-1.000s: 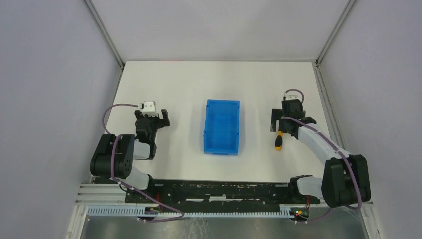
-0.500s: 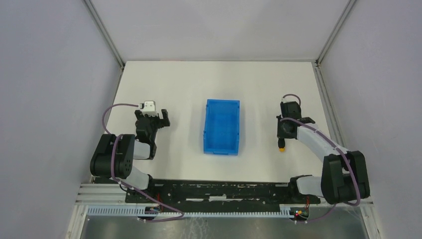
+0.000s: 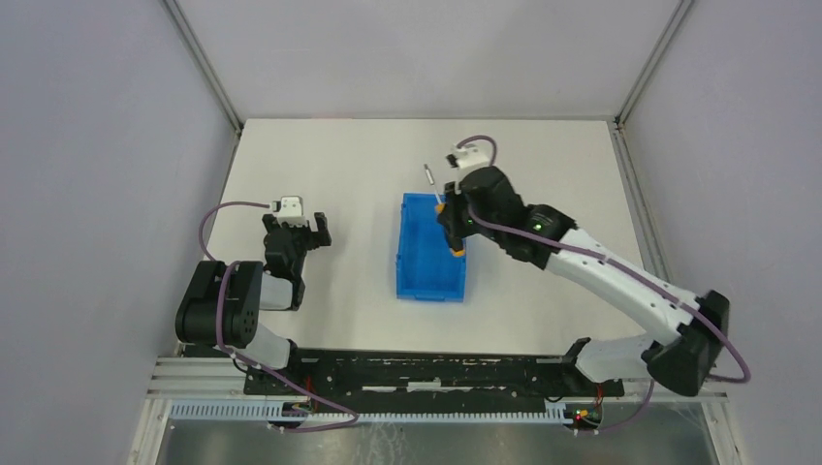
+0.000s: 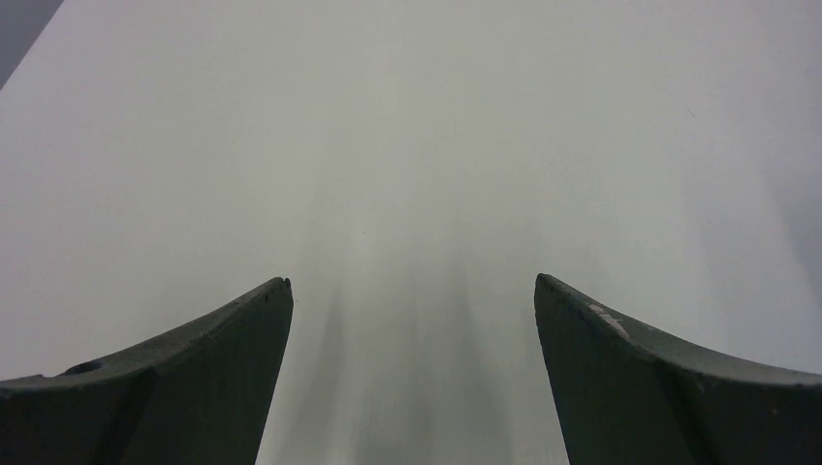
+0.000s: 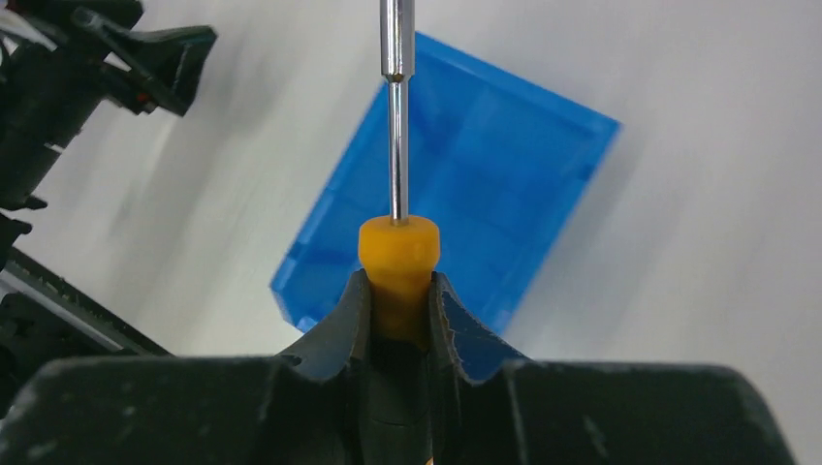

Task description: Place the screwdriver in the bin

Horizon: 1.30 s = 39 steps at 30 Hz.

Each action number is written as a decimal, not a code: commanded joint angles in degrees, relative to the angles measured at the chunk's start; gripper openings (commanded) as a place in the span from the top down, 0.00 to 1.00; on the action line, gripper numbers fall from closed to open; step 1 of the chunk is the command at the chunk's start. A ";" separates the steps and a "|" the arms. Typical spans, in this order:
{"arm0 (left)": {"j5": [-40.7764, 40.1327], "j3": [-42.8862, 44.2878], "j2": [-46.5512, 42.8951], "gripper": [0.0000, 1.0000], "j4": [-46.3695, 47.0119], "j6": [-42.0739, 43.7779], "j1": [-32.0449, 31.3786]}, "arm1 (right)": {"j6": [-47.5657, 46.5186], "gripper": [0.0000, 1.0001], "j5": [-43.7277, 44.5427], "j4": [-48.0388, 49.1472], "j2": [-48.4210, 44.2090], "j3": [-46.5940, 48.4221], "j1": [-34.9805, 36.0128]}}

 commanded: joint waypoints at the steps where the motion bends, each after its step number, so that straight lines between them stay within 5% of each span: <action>1: 0.21 0.53 0.08 0.00 2.68 -0.93 0.27 | 3.07 1.00 7.87 3.39 10.14 6.97 7.28; 14: 0.21 0.59 0.18 0.00 2.68 -0.94 0.27 | 4.64 0.99 6.71 8.31 32.86 3.50 9.86; 22: 0.24 0.53 0.12 0.00 2.68 -0.94 0.27 | 5.36 0.52 7.22 8.16 35.71 4.22 10.00; 30: 0.24 0.54 0.15 0.00 2.68 -0.94 0.27 | 1.50 0.44 11.66 4.04 24.10 9.60 10.64; 31: 0.23 0.57 0.15 0.00 2.68 -0.94 0.27 | 0.55 0.39 12.12 4.36 21.28 9.15 10.67; 34: 0.18 0.53 0.19 0.00 2.68 -0.94 0.27 | -2.57 0.02 13.10 5.05 12.86 6.51 10.24; 39: 0.18 0.60 0.15 0.00 2.68 -0.93 0.27 | -4.88 0.02 19.17 5.75 -1.65 -4.67 6.73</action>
